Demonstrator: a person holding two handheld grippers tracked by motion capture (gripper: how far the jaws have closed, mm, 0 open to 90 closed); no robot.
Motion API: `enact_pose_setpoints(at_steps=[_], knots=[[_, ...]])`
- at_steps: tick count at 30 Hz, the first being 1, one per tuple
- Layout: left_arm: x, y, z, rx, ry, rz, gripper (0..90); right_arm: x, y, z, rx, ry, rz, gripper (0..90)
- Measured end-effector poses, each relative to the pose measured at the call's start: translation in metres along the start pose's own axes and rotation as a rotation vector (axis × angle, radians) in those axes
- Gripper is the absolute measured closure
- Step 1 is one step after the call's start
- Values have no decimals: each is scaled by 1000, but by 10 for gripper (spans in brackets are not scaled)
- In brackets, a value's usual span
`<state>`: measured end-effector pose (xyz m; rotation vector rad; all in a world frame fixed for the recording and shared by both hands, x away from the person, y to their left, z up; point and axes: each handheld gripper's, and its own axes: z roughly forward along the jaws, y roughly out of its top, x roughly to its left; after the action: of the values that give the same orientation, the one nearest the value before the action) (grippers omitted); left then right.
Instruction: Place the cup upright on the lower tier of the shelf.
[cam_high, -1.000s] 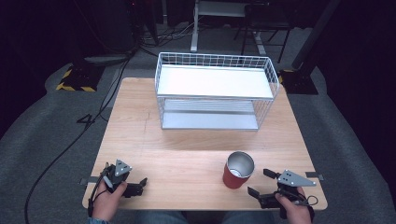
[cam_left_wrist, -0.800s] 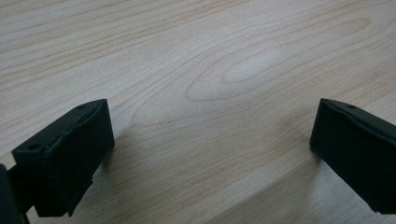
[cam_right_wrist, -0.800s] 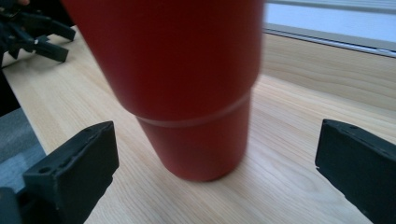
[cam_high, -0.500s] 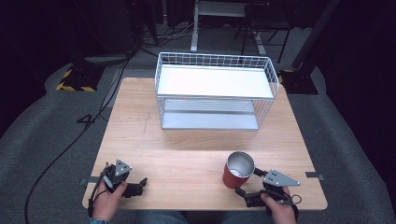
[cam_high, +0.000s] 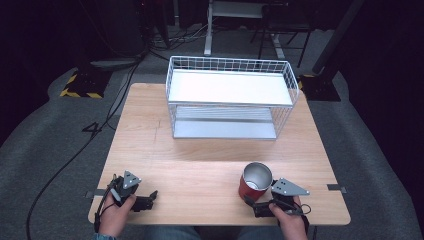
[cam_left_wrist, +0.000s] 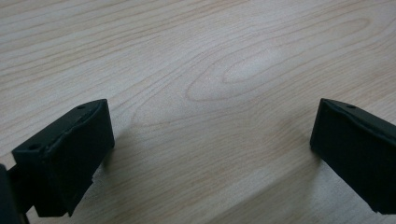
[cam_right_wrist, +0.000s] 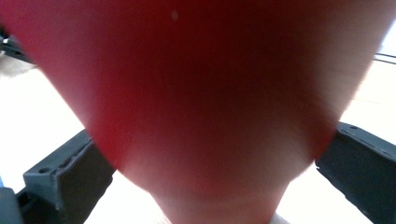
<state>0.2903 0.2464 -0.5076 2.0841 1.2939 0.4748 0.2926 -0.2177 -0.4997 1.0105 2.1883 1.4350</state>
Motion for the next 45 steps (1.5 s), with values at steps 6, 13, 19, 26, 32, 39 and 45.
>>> enact_pose_setpoints(at_steps=[6,13,19,26,32,39,45], knots=[[0,0,0,0,0,0,1,3,3,7,37,-32,-10,0],[0,0,0,1,0,0,1,5,4,11,57,-64,-11,0],[0,0,0,0,0,0,2,6,5,12,65,-35,-25,155],[0,0,0,0,0,0,1,7,5,12,61,-44,-57,167],[0,0,0,0,0,0,2,8,5,12,61,-48,-60,168],[0,0,0,0,-1,0,2,9,4,11,54,-54,-72,169],[0,0,0,1,-2,3,2,8,4,10,34,-57,-65,170]])
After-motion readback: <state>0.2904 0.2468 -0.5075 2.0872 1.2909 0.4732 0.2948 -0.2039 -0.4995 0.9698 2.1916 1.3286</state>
